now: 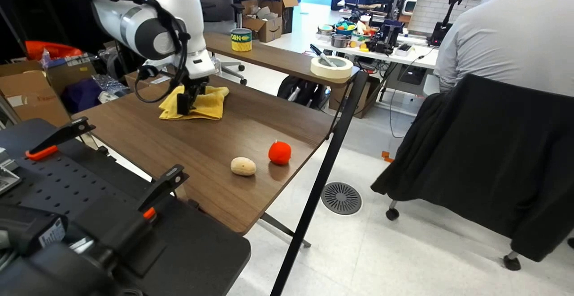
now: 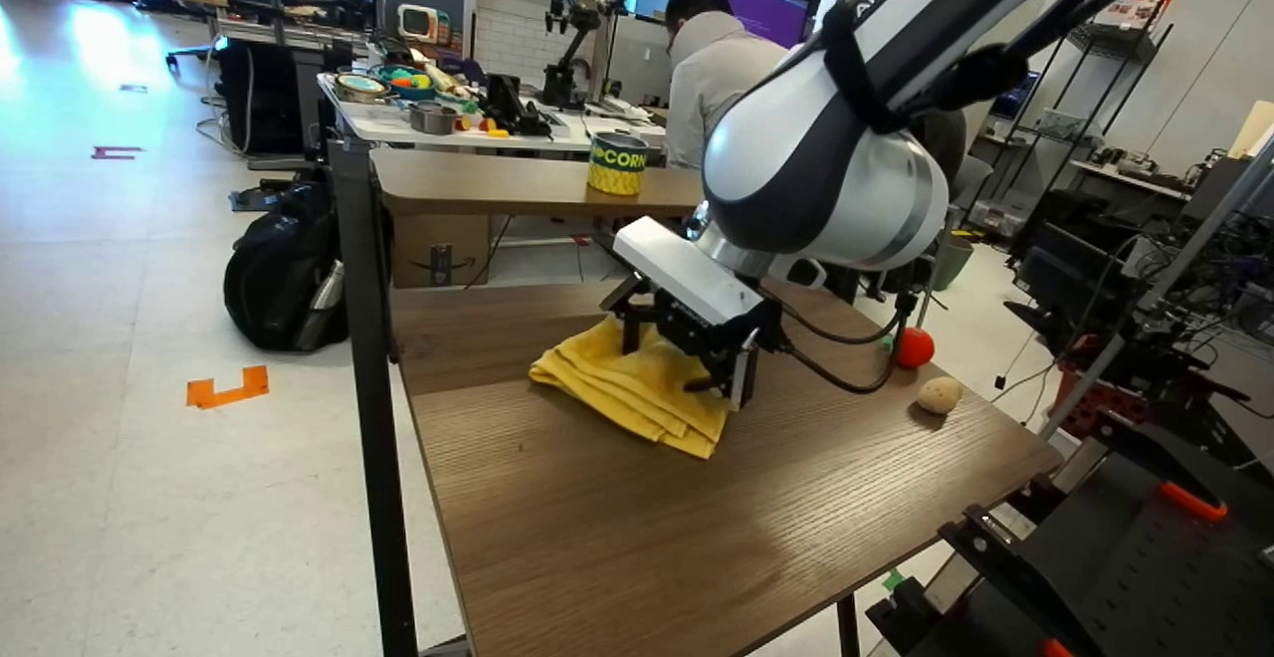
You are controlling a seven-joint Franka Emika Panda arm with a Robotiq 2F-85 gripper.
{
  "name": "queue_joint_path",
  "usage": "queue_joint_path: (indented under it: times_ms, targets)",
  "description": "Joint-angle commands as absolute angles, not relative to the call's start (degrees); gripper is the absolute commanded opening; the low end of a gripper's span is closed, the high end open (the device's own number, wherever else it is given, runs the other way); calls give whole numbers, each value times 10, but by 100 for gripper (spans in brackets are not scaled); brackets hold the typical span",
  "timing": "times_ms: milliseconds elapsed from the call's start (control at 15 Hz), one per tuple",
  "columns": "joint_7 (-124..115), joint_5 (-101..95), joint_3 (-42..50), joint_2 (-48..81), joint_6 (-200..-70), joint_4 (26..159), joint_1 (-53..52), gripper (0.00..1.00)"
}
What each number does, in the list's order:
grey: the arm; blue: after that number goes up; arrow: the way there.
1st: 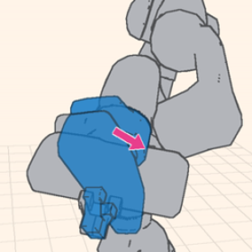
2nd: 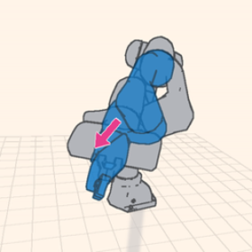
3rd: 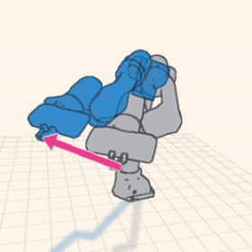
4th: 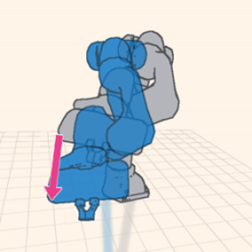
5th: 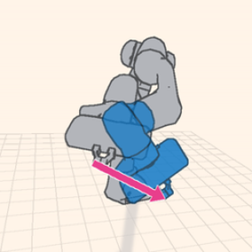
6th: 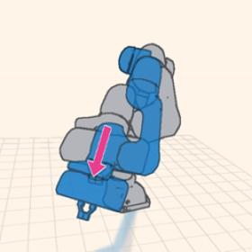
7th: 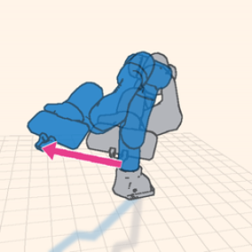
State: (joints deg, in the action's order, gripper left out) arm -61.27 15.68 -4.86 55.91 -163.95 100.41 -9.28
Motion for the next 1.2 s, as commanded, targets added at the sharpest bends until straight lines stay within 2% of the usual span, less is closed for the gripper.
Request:
queue_joint_path:
  times_ms: [0, 333, 733, 867, 1000, 1133]
  targets:
    - [-589, 160, -35, 539, -1681, 1049, -136, 100]
    - [-658, 193, -6, 530, -1686, 1072, -171, 100]
    - [-851, 200, 100, 517, -1689, 1112, -260, 100]
    - [-902, 195, 106, 516, -1678, 1118, -267, 100]
    - [-888, 173, 76, 509, -1637, 1115, -240, 100]
    - [-895, 166, 83, 520, -1662, 1101, -243, 100]
